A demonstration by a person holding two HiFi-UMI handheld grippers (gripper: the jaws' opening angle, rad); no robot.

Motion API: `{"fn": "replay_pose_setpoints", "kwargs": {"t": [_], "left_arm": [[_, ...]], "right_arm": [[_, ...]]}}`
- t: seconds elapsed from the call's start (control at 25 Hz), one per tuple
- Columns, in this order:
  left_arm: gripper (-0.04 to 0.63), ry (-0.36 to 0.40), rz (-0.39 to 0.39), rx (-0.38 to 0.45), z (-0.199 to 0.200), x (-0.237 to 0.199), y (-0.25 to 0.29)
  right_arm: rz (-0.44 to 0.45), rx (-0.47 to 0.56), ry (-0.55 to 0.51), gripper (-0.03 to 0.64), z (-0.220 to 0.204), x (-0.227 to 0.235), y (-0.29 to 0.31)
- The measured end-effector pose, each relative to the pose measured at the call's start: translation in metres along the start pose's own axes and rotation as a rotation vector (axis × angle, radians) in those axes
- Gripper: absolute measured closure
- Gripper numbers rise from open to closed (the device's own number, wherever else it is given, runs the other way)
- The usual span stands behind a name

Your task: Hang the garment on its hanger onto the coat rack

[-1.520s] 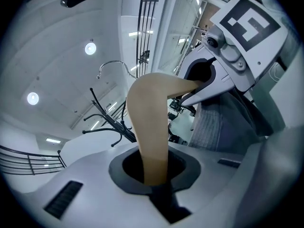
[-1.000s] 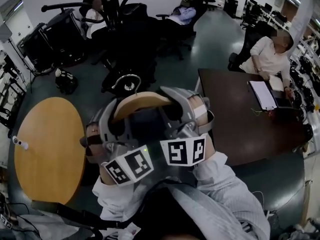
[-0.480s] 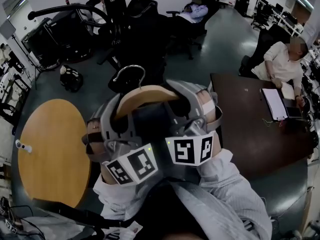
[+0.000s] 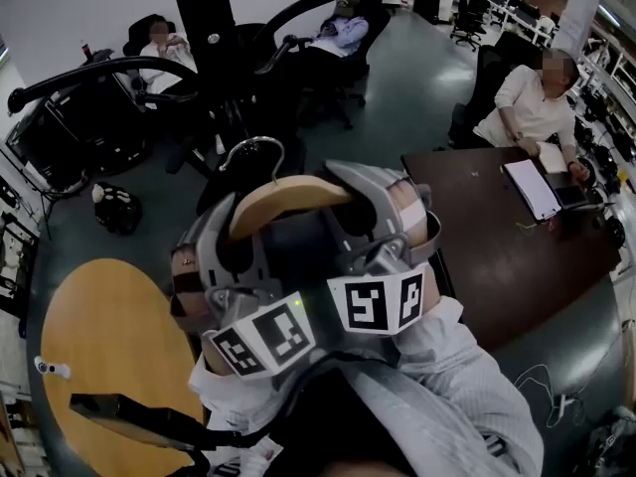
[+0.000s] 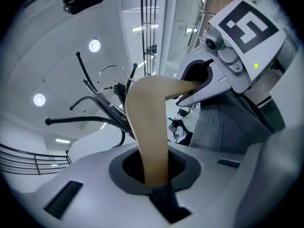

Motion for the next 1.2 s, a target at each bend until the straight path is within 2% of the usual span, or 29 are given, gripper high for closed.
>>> {"fn": "replay_pose_setpoints", "kwargs": {"t": [0.24, 0.72, 1.2], "left_arm": [[0.555, -0.015, -0.026, -0.005, -0.013, 0.008, 0.024], [0.555, -0.037, -0.012, -0.117, -0.041, 0.01, 0.051], [0.555, -0.045, -0.046, -0.192, -0.06, 0.025, 0.056]], "right_arm": [[0.029, -0.02, 0.016, 0.558, -0.015, -0.006, 0.022], [0.124, 0.045, 0.045, 0.558, -0.035, -0.02, 0.065], [0.209, 0.026, 0.129, 0.558, -0.052, -0.044, 0.073]]}}
Point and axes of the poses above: the fingertips, and each gripper's own axes: y forward along the fingers, x to its right, z out of its top, the point moved 8 cm from there along -y, backward along the fingers, and after that the axes turned 6 degrees about x, right-handed, at the moved point
